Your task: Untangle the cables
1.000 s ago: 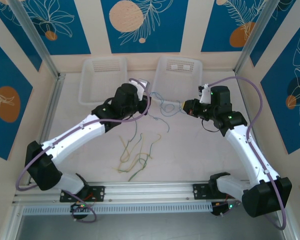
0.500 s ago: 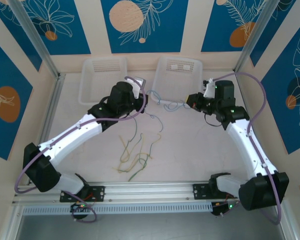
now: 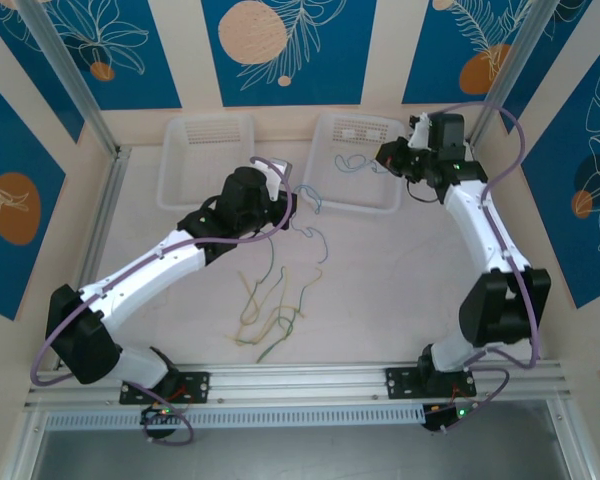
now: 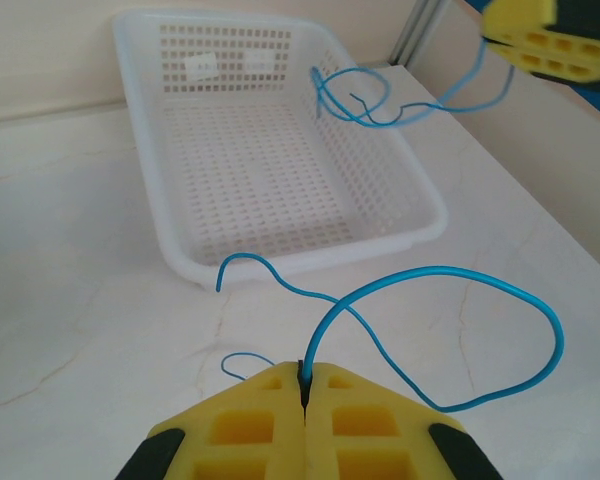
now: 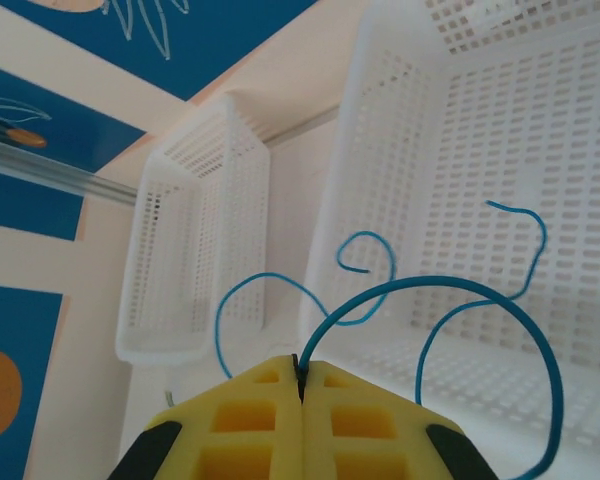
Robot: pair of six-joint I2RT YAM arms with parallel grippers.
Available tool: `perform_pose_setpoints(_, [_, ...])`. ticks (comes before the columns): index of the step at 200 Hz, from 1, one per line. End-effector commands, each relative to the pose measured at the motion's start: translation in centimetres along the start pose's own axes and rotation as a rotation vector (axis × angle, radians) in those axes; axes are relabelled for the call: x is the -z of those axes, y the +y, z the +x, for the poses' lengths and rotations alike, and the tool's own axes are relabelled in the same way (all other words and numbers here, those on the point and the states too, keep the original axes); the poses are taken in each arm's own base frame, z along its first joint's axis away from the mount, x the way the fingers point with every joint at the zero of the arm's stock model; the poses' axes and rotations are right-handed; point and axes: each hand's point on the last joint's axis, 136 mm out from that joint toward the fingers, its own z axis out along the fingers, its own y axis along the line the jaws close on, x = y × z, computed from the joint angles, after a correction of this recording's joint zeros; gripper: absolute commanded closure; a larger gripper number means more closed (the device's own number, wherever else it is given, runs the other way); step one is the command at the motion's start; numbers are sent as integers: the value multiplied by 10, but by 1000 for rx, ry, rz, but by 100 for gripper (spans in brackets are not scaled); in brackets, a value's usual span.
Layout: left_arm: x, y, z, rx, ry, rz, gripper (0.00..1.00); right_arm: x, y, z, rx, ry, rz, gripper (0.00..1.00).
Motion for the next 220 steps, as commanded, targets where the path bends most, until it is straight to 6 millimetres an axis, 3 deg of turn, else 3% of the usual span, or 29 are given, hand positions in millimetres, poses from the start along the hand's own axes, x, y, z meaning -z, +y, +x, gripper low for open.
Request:
perform_pose_setpoints(1, [1, -3, -6, 16, -21, 31, 100, -17, -15, -17, -1, 3, 44, 100])
perform_pose_setpoints(79, [-2, -6, -6, 26, -20, 46, 100, -119, -68, -51, 28, 82, 114, 100])
perform_pose_setpoints(101, [-1, -7, -7, 25, -24, 49, 100, -142, -79, -54, 28, 103, 113, 100])
perform_pose_setpoints(126, [-2, -6, -5, 28, -21, 46, 100, -158, -93, -44, 16, 132, 127, 100])
perform_pose_setpoints(137, [-2, -6, -4, 29, -19, 46, 100, -162, -100, -39, 14, 147, 145, 97])
perform_pose_setpoints(156, [-2, -6, -3, 28, -17, 49, 100, -162, -105, -28, 16, 190, 168, 72])
perform_pose_setpoints(182, [-4, -7, -2, 27, -15, 54, 100, -148, -94, -23, 77, 208, 209, 55])
perform_pose_setpoints(186, [-4, -7, -3, 28, -17, 56, 100, -144, -91, -24, 84, 205, 211, 49])
perform_pose_setpoints(220, [-8, -12, -4, 37, -19, 81, 100, -102, -67, -31, 108, 159, 231, 42])
